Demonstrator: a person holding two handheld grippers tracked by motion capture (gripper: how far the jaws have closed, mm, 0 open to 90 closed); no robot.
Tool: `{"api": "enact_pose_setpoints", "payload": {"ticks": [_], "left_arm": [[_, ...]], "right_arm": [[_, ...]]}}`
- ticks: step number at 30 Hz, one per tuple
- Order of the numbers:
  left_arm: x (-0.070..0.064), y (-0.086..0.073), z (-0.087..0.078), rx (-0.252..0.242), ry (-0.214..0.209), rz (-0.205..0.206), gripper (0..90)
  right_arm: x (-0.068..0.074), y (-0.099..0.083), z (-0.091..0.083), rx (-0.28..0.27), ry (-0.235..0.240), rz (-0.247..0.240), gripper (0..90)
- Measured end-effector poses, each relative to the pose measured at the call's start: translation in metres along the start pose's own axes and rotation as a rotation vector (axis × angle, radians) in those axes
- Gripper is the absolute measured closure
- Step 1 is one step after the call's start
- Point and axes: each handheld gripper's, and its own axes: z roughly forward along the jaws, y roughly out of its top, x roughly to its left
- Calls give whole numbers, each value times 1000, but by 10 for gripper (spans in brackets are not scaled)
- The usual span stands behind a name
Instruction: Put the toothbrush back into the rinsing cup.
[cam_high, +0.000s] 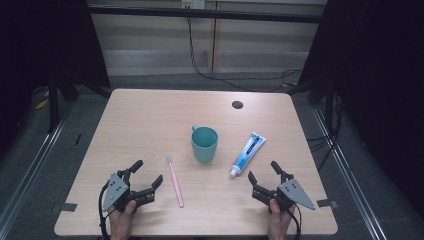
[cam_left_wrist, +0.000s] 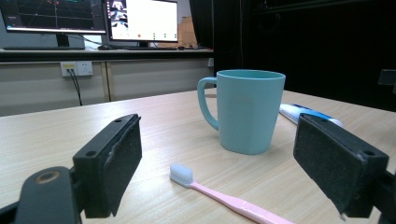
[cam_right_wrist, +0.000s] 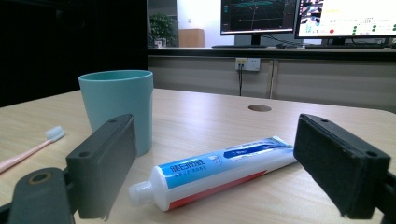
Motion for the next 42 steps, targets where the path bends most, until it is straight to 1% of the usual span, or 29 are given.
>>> {"api": "enact_pose_setpoints", "payload": {"ticks": [1, 2, 3, 5, 6, 7, 8, 9, 12, 13, 14, 15, 17, 18, 20, 21, 22, 25, 26, 28, 29, 31, 33, 35, 37, 38, 39, 40, 42], "left_arm": [[0, 0, 0, 3, 3, 5, 154], [0, 0, 0, 3, 3, 5, 155], [-1, 0, 0, 2, 20, 0, 155], [-1, 0, 0, 4, 23, 0, 156], [0, 0, 0, 2, 9, 5, 158], [-1, 0, -1, -9, 2, 5, 155], [-1, 0, -1, -7, -8, 5, 155], [-1, 0, -1, -7, -5, 3, 158], [-1, 0, -1, -2, -7, 3, 161], [-1, 0, 0, 2, 2, 5, 163], [0, 0, 0, 10, -7, 6, 164], [0, 1, 1, 23, 4, -12, 163], [2, 1, 2, 28, -3, -10, 160], [2, 2, 1, 35, -1, -19, 159], [2, 2, 0, 44, 10, -19, 159], [2, 2, 0, 45, 18, -25, 159], [3, 3, 0, 46, 16, -43, 159], [5, 8, 0, 75, 28, -56, 165], [5, 9, 0, 76, 20, -73, 172], [6, 13, -2, 89, 19, -73, 200], [6, 14, -2, 98, 15, -82, 213], [6, 18, -2, 111, 4, -95, 214], [6, 22, -3, 130, -20, -106, 213], [6, 23, -3, 133, -20, -112, 213], [6, 26, -4, 142, -34, -123, 219], [7, 28, -4, 158, -43, -121, 220], [7, 28, -3, 164, -38, -133, 220], [8, 29, -3, 189, -44, -132, 214], [8, 31, -3, 215, -68, -154, 213]], "right_arm": [[1, 0, 1, 7, 1, -9, 129], [1, 0, 1, 7, 1, -9, 129], [0, 0, 1, 14, 21, -6, 131], [-1, 0, 1, 14, 23, -1, 131], [-1, 0, 1, 9, 20, 5, 132], [-1, 0, 0, 3, 14, 2, 132], [0, 0, 0, 3, 9, -4, 132], [0, 0, 0, 3, 7, -9, 132], [0, 0, -1, -5, 4, -1, 132], [0, 0, -1, -3, 3, 1, 133], [0, 0, 0, 3, 1, -5, 134], [0, 0, 1, 5, 2, -4, 135], [0, 0, 1, 5, 5, -4, 135], [0, 0, 0, 0, 4, -2, 135], [0, 0, 0, -2, 5, -1, 135], [0, 0, -1, -6, 6, 0, 135], [0, 0, -1, -11, 8, -1, 135], [0, 0, -1, -9, 16, -2, 135], [0, 0, -1, -11, 19, -2, 135], [0, -1, -1, -14, 19, -5, 134], [0, 0, -2, -14, 17, -6, 134], [0, -1, -2, -18, 20, -6, 134], [0, 0, -1, -13, 16, -5, 135], [0, -1, -1, -13, 18, -3, 134], [0, 0, -1, -13, 15, -3, 134], [0, 0, -1, -12, 15, -2, 134], [0, 0, -1, -12, 15, -2, 134], [0, 0, -1, -12, 14, -2, 134], [0, 0, -1, -11, 12, -2, 134]]}}
